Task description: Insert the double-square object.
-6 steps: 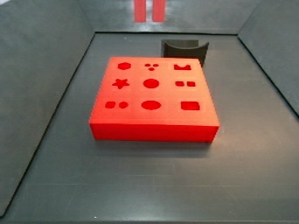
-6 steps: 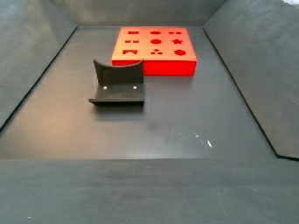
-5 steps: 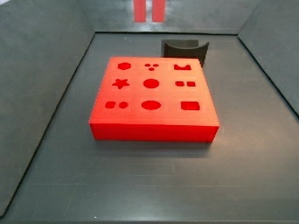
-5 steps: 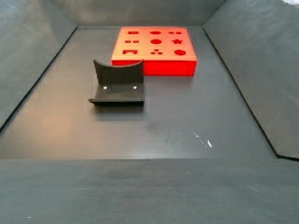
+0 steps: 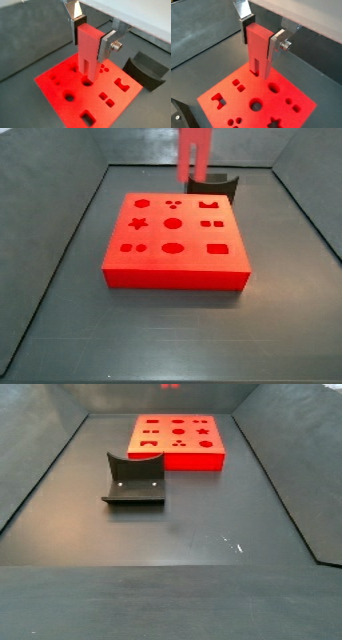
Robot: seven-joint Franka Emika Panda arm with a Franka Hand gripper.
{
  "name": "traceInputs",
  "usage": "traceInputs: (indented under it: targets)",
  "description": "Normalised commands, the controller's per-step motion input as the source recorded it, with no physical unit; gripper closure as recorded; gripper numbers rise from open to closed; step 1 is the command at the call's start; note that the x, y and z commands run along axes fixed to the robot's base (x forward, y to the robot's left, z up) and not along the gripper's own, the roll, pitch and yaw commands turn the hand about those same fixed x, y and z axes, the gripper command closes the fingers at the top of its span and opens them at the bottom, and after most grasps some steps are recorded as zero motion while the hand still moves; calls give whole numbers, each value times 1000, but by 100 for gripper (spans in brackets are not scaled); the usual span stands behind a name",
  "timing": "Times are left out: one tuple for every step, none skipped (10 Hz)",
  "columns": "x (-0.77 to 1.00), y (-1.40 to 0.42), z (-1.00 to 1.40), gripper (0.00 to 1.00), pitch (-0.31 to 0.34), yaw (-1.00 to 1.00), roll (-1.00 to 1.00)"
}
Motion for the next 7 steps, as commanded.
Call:
traceInputs:
  targets:
    - [497, 269, -491, 100, -24, 0, -93]
    - [426, 246, -494, 100, -50, 0, -139]
    - [354, 191, -489, 100, -107, -34, -101]
    - [314, 214, -500, 100, -99, -74, -26]
    - [294, 109, -486, 100, -99, -97, 0]
    - [297, 0, -443, 100, -49, -114, 91]
    - [309, 0, -420, 100, 0, -191, 183]
